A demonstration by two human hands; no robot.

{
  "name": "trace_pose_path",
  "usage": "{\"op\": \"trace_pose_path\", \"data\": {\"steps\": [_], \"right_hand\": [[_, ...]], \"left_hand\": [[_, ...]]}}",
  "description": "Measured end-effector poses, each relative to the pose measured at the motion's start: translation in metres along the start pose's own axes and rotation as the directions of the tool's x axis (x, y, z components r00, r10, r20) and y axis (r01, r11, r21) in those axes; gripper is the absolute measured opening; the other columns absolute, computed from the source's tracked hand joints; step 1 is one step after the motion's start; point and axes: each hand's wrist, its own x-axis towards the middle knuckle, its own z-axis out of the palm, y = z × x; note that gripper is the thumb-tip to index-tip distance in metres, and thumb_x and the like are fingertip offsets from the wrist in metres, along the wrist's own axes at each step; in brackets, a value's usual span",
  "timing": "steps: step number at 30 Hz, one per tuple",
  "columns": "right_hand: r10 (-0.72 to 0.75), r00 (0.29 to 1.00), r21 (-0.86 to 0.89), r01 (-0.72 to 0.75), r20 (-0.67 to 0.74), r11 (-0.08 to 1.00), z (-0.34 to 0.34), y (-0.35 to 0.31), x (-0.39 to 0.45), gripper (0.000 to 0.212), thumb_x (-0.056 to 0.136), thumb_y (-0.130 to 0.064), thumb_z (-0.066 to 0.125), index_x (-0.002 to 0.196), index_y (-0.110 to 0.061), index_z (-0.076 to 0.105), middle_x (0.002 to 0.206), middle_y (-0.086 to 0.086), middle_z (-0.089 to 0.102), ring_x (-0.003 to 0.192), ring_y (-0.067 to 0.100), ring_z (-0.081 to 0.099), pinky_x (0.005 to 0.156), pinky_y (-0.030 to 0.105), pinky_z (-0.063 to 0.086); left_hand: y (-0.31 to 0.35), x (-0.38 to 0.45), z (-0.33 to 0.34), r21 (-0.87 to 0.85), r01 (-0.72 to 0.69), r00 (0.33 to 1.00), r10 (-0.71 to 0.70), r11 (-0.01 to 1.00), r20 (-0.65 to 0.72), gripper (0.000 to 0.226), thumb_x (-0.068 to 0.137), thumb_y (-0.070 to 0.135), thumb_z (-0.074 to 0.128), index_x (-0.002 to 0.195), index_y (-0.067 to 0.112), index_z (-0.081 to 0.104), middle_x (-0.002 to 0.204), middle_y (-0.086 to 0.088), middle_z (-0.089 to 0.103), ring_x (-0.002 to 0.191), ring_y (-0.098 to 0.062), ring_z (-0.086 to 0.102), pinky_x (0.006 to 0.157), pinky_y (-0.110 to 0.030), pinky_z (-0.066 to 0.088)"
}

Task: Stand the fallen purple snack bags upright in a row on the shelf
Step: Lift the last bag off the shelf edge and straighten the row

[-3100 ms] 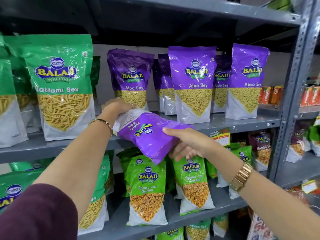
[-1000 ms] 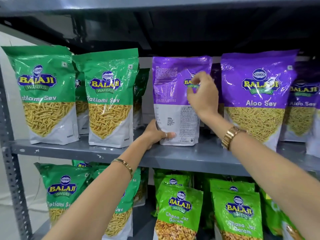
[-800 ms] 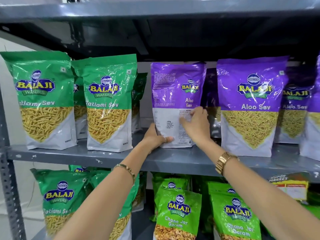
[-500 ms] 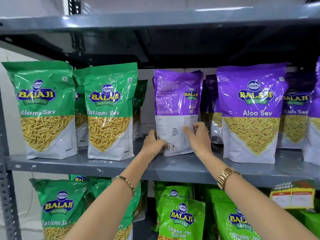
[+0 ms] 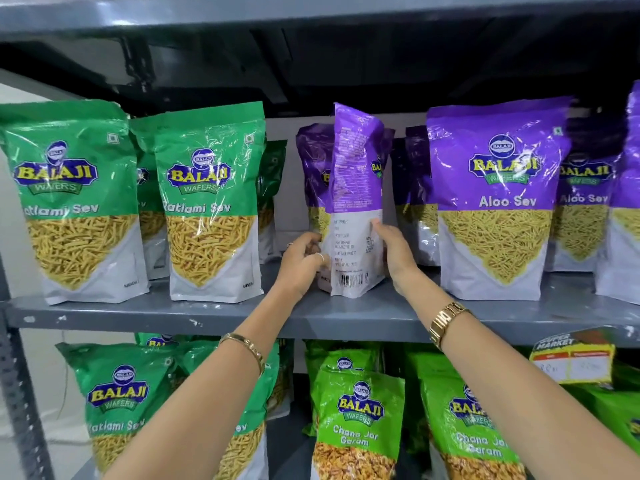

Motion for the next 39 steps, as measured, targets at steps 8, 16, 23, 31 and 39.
{"op": "trace_pose_path", "data": {"steps": [8, 16, 23, 31, 39], "right_hand": [[-0.267, 0.963, -0.209, 0.253, -0.039, 0.945, 0.007, -0.002, -0.024, 0.079, 0.073, -0.057, 0.058, 0.135, -0.017, 0.032, 0.119, -0.007, 0.045, 0.107, 0.009, 0.046, 0.088, 0.029, 0.036], [-0.53, 0.844, -0.52, 0.489, 0.08, 0.7, 0.013, -0.003, -0.034, 0.105, 0.057, -0.068, 0.064, 0.137, -0.012, 0.025, 0.14, 0.007, 0.036, 0.13, 0.023, 0.035, 0.107, 0.041, 0.035], [-0.347, 0.935, -0.329, 0.352, 0.076, 0.876, 0.008, -0.002, -0.024, 0.112, 0.04, -0.068, 0.071, 0.133, -0.023, 0.029, 0.134, 0.001, 0.042, 0.124, 0.016, 0.041, 0.103, 0.038, 0.04], [-0.25, 0.929, -0.099, 0.285, 0.272, 0.953, 0.005, -0.01, -0.029, 0.089, 0.054, -0.039, 0.076, 0.13, -0.025, 0.031, 0.115, -0.016, 0.05, 0.11, 0.004, 0.051, 0.087, 0.017, 0.046], [-0.246, 0.898, -0.163, 0.322, 0.364, 0.933, 0.007, -0.011, -0.026, 0.093, 0.053, -0.019, 0.084, 0.133, -0.023, 0.036, 0.127, 0.005, 0.043, 0.123, 0.012, 0.038, 0.102, 0.025, 0.035]], "left_hand": [[0.007, 0.009, 0.002, -0.128, 0.132, 0.976, -0.151, 0.983, -0.156, 0.02, 0.084, 0.014, 0.045, 0.071, 0.018, 0.059, 0.083, -0.013, 0.06, 0.073, -0.023, 0.054, 0.069, -0.033, 0.046], [0.012, 0.044, 0.004, -0.249, 0.34, 0.939, -0.342, 0.907, 0.037, 0.035, 0.091, 0.024, 0.033, 0.069, 0.016, 0.059, 0.064, -0.003, 0.065, 0.062, -0.019, 0.053, 0.058, -0.028, 0.041], [0.008, 0.053, 0.015, -0.237, 0.42, 0.9, -0.367, 0.876, 0.237, 0.048, 0.091, 0.021, 0.024, 0.122, 0.002, 0.055, 0.125, -0.022, 0.059, 0.117, -0.036, 0.054, 0.106, -0.049, 0.038], [0.01, 0.046, -0.019, -0.199, 0.458, 0.861, -0.376, 0.866, 0.342, 0.022, 0.088, 0.023, 0.042, 0.088, 0.017, 0.063, 0.092, -0.004, 0.061, 0.087, -0.018, 0.06, 0.071, -0.035, 0.054], [0.012, 0.026, -0.023, -0.158, 0.409, 0.887, -0.351, 0.899, 0.301, 0.025, 0.089, 0.036, 0.05, 0.106, 0.018, 0.056, 0.103, -0.007, 0.054, 0.095, -0.022, 0.055, 0.078, -0.039, 0.053]]}}
